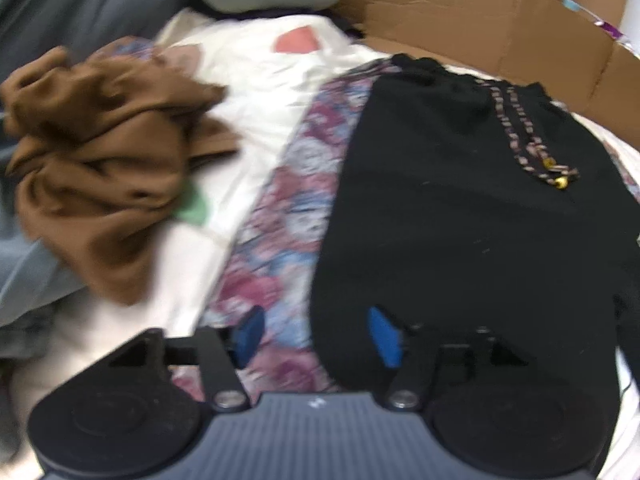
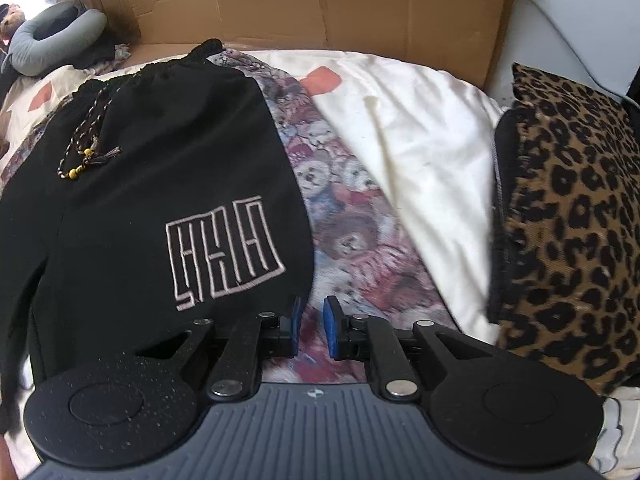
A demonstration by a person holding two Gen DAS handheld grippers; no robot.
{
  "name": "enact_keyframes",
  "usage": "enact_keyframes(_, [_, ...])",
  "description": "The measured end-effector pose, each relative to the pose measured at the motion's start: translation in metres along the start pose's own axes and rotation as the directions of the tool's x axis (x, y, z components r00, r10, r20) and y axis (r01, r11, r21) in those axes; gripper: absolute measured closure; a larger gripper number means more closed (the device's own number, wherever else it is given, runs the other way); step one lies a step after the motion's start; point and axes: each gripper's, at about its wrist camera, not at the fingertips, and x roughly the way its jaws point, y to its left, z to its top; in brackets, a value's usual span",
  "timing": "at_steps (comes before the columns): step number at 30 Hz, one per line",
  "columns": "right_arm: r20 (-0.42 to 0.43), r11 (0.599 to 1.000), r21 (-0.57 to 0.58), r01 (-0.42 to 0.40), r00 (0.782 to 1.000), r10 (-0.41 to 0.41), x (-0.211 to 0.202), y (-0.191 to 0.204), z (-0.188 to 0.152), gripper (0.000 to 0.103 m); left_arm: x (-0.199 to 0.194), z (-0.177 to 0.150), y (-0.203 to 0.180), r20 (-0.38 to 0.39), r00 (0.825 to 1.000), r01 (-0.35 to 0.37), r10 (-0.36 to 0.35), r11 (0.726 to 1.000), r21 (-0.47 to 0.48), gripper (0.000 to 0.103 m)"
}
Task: Fold clothes
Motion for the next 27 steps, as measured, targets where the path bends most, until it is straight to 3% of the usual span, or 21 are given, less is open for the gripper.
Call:
enact_keyframes(5, [0.075,0.999,-0.008,-0.043,0.996,0.044,0.003,0.023,0.014,0.06,0.008,0.006,-0.024,0.022,0.999,0.046,-0.045,0.999,-0.026,0.031])
enact_keyframes(11, [0.053,0.993,-0.008,-0.116,0.992,0.117,0.019,0.055,0.025,0.057,0.008,0.0,-0.049,0.036,0.994,0.105,-0.104,0.994,-0.031,0.03])
enact_keyframes(15, [-0.013,0.992,-0.058,-0.116,0.993,0.116,0.03,0.076,0.012,0.056,0.014,-0.017,-0.062,-0.045,0.981,0.185,-0.186,0.982,-0.024,0.055])
enact_keyframes(17, [-0.048,0.989,-0.098,-0.113,0.993,0.108,0.035,0.087,0.004,0.056,0.014,-0.027,-0.068,-0.083,0.974,0.211,-0.21,0.978,0.003,0.062])
enact_keyframes(21, [-0.089,0.984,-0.134,-0.118,0.99,0.107,0.03,0.086,-0.01,0.056,0.003,-0.055,-0.076,-0.094,0.973,0.218,-0.211,0.974,0.067,0.062])
enact_keyframes(27, [-0.139,0.976,-0.161,-0.146,0.982,0.124,0.019,0.089,-0.022,0.056,-0.015,-0.076,-0.073,-0.097,0.969,0.234,-0.226,0.969,0.079,0.062])
